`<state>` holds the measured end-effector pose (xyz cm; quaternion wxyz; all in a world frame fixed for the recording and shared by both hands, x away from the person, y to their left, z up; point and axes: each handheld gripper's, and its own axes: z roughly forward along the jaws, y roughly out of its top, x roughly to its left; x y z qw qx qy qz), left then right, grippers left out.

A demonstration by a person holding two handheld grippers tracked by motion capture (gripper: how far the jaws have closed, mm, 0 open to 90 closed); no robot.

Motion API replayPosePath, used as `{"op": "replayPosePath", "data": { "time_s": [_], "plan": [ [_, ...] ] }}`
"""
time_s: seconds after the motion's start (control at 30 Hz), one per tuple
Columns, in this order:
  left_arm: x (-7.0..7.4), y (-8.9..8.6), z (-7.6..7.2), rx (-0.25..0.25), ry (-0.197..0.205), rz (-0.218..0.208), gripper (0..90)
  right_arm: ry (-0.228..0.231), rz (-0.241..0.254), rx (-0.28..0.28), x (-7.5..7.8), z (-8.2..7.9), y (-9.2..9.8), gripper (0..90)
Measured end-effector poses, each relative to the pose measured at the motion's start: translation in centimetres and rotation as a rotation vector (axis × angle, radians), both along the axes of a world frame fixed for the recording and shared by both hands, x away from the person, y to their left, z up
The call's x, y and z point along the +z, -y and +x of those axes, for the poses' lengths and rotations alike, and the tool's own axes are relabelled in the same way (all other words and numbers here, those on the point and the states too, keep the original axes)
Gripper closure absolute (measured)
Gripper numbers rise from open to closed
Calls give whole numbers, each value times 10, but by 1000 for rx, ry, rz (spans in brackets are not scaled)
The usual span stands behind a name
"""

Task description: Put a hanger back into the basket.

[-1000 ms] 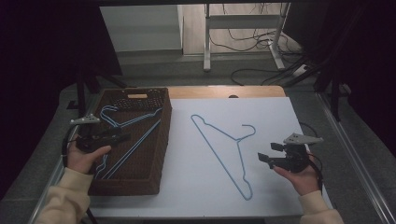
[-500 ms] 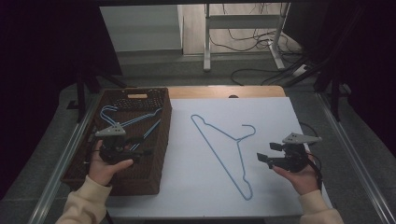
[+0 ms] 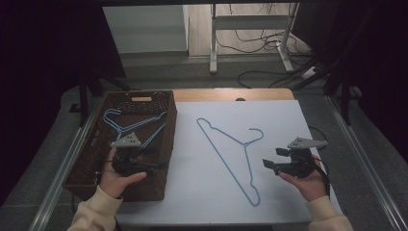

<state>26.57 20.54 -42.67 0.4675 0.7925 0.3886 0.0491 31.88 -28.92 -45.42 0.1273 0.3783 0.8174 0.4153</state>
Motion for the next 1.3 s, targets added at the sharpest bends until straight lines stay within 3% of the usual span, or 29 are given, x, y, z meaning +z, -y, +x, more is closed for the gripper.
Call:
{"op": "replayPosePath", "data": {
  "time_s": [0.43,0.63,0.87,0.93,1.07,1.17,1.3],
  "plan": [
    [0,2,-1,-1,5,-1,231,-20,-39,-9,-2,-1,-5,263],
    [-1,2,-1,0,0,3,231,-74,-117,-35,-10,4,-11,309],
    [-3,4,-1,-6,-3,12,230,-96,-144,-28,-14,9,-20,374],
    [-3,4,-2,-7,-2,13,230,-110,-149,-20,-14,10,-24,443],
    [-2,2,-3,-4,1,10,230,-167,-169,60,-17,10,-33,648],
    [-2,2,-3,-3,1,8,230,-201,-225,126,-21,5,-43,796],
    [-2,2,-4,-4,3,9,230,-223,-274,195,-25,-2,-55,892]
  ]
}}
